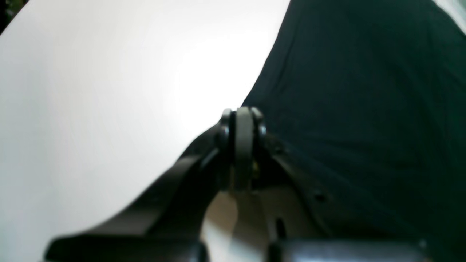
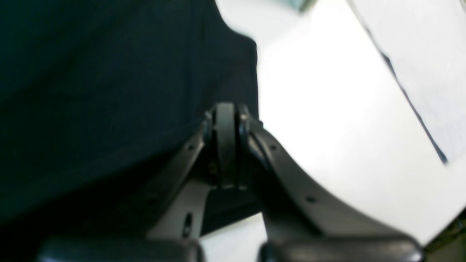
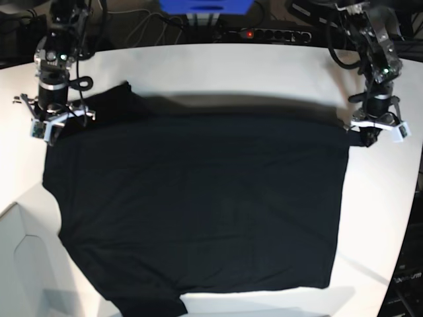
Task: Fold the T-shirt properly
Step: 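Lift the shoulder edges and pull them over toward the hem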
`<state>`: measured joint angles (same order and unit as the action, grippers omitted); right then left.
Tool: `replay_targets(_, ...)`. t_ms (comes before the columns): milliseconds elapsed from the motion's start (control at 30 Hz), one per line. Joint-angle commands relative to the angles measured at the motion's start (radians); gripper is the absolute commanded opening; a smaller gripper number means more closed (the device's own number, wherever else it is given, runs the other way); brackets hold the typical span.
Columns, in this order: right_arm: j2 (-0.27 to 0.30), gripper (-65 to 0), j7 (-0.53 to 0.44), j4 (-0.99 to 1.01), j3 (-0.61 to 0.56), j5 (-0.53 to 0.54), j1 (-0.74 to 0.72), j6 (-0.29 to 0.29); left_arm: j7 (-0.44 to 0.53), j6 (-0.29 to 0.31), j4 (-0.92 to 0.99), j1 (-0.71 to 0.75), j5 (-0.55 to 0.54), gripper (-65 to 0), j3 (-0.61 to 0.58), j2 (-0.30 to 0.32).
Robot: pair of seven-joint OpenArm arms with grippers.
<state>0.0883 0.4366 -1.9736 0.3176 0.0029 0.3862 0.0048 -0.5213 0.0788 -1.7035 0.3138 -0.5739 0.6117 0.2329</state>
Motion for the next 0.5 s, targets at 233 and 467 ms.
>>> replay_targets(233,0.038,-65.0,0.046,0.072,-0.039,-0.007,-0.24,0.004,0.028,-0.003,0.02,-0.169,-0.001,-64.9,0.003,0.016)
replay_targets(467,0.086,-65.0,0.061,0.268,-0.096,-0.008,-0.455,0.004,-0.084,-0.001,0.147,-0.356,-0.001,-64.9,0.003,0.018)
